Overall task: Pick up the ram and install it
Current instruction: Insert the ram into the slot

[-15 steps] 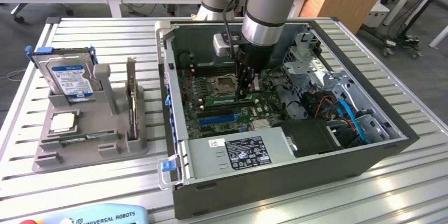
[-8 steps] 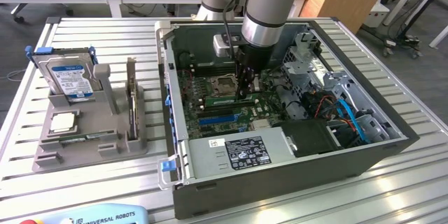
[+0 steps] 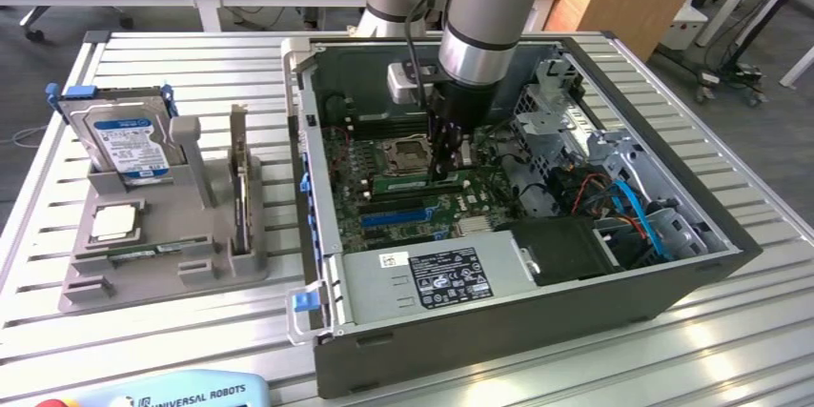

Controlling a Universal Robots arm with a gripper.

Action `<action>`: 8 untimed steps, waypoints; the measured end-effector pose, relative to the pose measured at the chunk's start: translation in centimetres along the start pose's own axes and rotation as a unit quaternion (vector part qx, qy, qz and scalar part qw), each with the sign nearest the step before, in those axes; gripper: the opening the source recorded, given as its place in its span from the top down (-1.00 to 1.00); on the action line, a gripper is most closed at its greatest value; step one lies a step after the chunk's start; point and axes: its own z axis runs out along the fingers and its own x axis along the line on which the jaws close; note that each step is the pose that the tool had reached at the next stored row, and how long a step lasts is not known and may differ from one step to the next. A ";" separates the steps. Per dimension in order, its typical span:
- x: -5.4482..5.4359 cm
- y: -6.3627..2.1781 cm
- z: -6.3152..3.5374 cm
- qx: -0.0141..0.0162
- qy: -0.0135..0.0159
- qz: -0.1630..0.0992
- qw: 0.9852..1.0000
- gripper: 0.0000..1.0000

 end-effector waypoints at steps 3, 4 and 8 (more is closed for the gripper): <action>0.0 0.00 0.03 0.000 0.000 0.000 1.000 0.76; 0.0 0.00 0.03 0.000 0.000 0.001 1.000 0.76; 0.0 0.00 0.04 0.000 0.000 0.002 1.000 0.76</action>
